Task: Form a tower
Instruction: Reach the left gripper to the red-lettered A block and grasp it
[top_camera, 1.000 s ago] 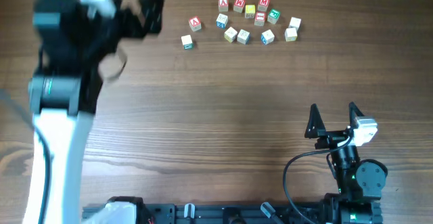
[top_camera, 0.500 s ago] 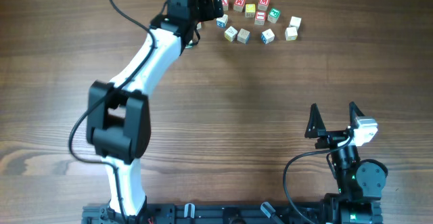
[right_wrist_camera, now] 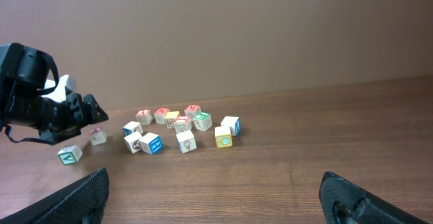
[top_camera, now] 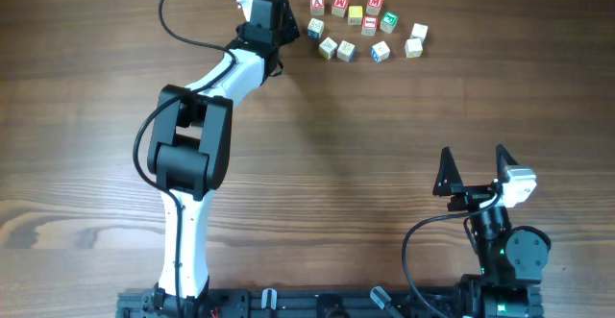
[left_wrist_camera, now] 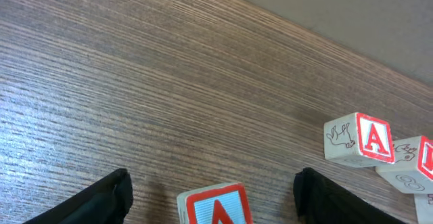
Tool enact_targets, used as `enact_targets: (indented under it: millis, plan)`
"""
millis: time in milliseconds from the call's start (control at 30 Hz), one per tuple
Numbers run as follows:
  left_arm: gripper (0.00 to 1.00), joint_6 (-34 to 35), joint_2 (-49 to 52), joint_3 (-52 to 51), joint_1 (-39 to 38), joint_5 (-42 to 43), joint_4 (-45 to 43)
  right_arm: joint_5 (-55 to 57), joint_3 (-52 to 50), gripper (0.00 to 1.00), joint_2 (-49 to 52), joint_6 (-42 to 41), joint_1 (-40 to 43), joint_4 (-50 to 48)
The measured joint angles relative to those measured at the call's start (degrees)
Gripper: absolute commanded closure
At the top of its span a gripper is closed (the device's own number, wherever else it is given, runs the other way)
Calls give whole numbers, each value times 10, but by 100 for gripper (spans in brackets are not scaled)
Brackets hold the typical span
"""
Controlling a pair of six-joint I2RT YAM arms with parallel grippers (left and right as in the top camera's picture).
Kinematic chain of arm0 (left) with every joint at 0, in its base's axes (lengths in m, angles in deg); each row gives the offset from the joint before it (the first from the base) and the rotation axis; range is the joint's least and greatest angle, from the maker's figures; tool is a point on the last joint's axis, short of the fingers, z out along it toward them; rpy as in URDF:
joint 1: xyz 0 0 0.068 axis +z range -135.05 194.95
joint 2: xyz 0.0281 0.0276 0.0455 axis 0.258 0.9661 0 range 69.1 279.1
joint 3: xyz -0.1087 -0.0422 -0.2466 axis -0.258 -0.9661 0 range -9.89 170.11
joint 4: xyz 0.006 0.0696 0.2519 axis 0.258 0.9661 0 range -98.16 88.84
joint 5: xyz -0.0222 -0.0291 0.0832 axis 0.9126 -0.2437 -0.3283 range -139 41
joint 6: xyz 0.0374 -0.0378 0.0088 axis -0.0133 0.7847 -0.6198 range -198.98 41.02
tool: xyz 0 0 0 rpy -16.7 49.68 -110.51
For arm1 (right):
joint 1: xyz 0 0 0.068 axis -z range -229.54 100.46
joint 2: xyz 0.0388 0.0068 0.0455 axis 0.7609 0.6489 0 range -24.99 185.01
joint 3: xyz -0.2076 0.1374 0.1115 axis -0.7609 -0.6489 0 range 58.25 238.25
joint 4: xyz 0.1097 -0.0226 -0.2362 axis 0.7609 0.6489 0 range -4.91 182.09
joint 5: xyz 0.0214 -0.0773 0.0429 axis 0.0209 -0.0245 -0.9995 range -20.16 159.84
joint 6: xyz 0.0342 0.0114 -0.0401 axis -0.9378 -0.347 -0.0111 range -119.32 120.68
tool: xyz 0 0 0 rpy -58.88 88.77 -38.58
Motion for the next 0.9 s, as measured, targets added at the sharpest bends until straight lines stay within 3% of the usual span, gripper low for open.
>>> enact_targets:
  millis: [267, 367, 500, 667, 900]
  plan:
    - [21, -32, 0, 0, 0, 9, 9, 0, 0, 0, 0, 0, 0, 0]
    - [36, -34, 2, 0, 0, 9, 10, 0, 0, 0, 0, 0, 0, 0]
    - [48, -45, 19, 3, 0, 9, 3, 0, 0, 0, 0, 0, 0, 0]
    - [70, -66, 24, 5, 0, 15, 6, 0, 0, 0, 0, 0, 0, 0]
    - [78, -85, 17, 76, 0, 18, 78, 0, 0, 0, 0, 0, 0, 0]
